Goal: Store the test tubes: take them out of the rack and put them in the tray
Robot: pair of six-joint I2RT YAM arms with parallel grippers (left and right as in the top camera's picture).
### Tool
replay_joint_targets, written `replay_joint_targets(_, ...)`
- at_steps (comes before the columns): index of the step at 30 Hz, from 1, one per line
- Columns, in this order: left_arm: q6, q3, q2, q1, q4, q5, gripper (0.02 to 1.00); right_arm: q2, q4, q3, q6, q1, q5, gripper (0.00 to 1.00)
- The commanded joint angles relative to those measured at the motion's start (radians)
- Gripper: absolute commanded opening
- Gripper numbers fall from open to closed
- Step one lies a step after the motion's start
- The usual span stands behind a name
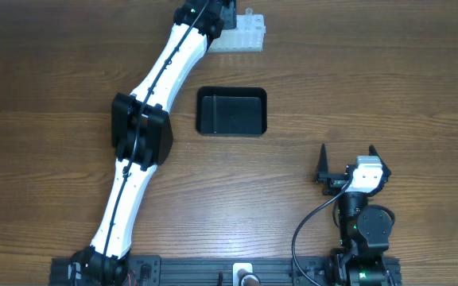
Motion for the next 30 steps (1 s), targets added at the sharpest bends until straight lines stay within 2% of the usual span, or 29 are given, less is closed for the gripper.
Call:
replay_joint_targets(1,0.063,0.021,0.012,0.006,0.007,0.003,0.695,-0.009,-0.004,-0.005,0.003,0.006,-0.006,0.991)
replay_joint_targets(9,0.063,0.021,0.015,0.007,0.013,0.003,0.614,-0.009,-0.004,-0.005,0.003,0.006,-0.006,0.991)
replay_joint_targets(18,0.062,0.021,0.015,0.007,0.014,0.014,0.338,-0.009,-0.004,-0.005,0.003,0.006,-0.005,0.989)
replay_joint_targets(22,0.062,0.021,0.015,0.007,0.014,0.014,0.244,-0.009,-0.004,-0.005,0.003,0.006,-0.006,0.993)
replay_joint_targets(30,0.062,0.021,0.015,0.007,0.014,0.014,0.134,-0.009,-0.004,-0.005,0.003,0.006,-0.005,0.991)
